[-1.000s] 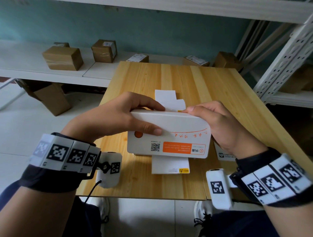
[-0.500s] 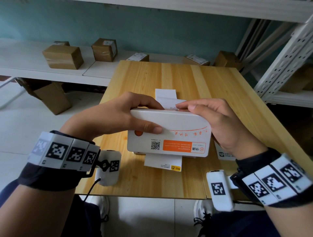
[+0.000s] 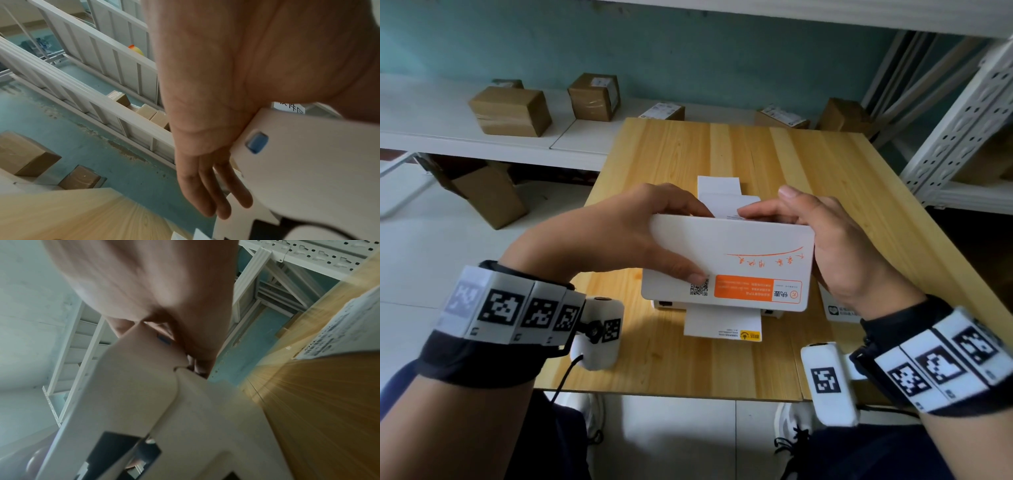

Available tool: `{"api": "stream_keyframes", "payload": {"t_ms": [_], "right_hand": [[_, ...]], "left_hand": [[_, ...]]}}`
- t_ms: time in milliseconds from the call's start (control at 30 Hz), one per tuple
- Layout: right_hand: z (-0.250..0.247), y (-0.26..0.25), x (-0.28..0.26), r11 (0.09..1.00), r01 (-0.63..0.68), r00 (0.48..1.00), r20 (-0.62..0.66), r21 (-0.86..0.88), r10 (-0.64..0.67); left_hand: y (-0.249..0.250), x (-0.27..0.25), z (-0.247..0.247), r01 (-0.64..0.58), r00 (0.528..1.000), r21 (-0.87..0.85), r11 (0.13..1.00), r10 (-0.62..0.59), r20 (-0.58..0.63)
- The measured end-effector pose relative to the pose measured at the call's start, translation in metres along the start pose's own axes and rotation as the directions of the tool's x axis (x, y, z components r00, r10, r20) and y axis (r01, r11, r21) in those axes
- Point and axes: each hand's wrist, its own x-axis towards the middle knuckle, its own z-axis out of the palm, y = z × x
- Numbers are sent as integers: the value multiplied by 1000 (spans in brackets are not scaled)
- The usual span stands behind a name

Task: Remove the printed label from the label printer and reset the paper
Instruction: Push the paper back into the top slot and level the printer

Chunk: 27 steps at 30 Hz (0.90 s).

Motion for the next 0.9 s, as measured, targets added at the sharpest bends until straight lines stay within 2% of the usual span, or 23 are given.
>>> {"api": "stream_keyframes", "payload": {"t_ms": [300,467,667,900], "right_hand": [[0,4,5,997,-73,997,36,22,72],[0,4,4,997,-69,997,30,42,68],[0,5,5,996,-63,998,-9,59,63],[5,3,4,994,-89,995,-41,68,92]], "left_hand": [[3,-7,-2,78,996,50,996,-81,49],[3,-7,-3,65,996,64,996,-69,48],[-2,-5,-4,22,1000,193,981,-19,-14],[-4,-5,-6,37,999,159,987,-38,4]]}}
